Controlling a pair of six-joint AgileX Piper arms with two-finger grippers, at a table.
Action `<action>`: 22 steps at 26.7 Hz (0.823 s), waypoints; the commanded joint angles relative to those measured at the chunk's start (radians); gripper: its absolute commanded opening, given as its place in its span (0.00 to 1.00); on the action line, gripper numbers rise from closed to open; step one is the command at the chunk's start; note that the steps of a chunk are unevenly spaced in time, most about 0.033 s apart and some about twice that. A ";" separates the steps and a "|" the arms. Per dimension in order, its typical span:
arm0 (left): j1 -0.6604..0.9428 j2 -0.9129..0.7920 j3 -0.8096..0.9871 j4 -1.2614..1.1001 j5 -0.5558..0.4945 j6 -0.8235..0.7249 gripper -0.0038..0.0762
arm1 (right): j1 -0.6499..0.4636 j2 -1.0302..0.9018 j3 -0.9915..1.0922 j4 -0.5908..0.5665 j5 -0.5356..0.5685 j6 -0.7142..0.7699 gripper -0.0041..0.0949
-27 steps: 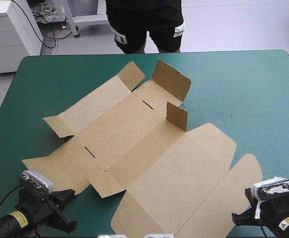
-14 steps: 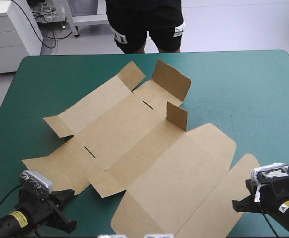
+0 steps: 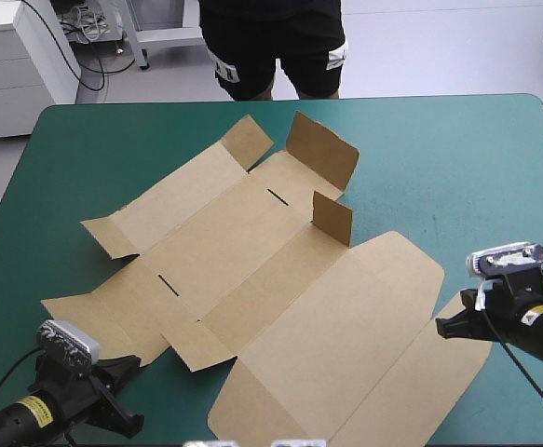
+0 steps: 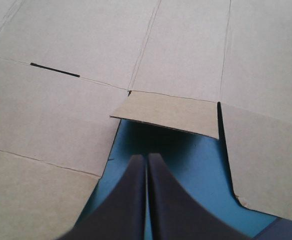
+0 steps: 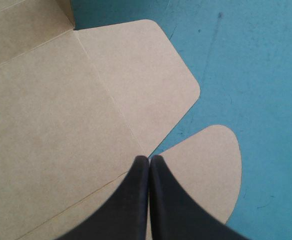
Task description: Fold the box
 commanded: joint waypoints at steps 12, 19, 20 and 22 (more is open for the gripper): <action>-0.004 0.010 -0.018 -0.017 -0.087 0.002 0.04 | 0.000 0.399 -0.445 0.018 -0.026 -0.014 0.03; -0.004 0.010 -0.018 -0.017 -0.087 0.002 0.04 | 0.018 0.590 -0.663 0.018 0.050 -0.019 0.03; -0.004 0.010 -0.018 -0.017 -0.087 0.002 0.04 | 0.029 0.607 -0.678 0.018 0.052 -0.020 0.03; -0.004 0.010 -0.018 -0.017 -0.087 0.002 0.04 | 0.072 0.647 -0.713 0.016 0.054 -0.025 0.03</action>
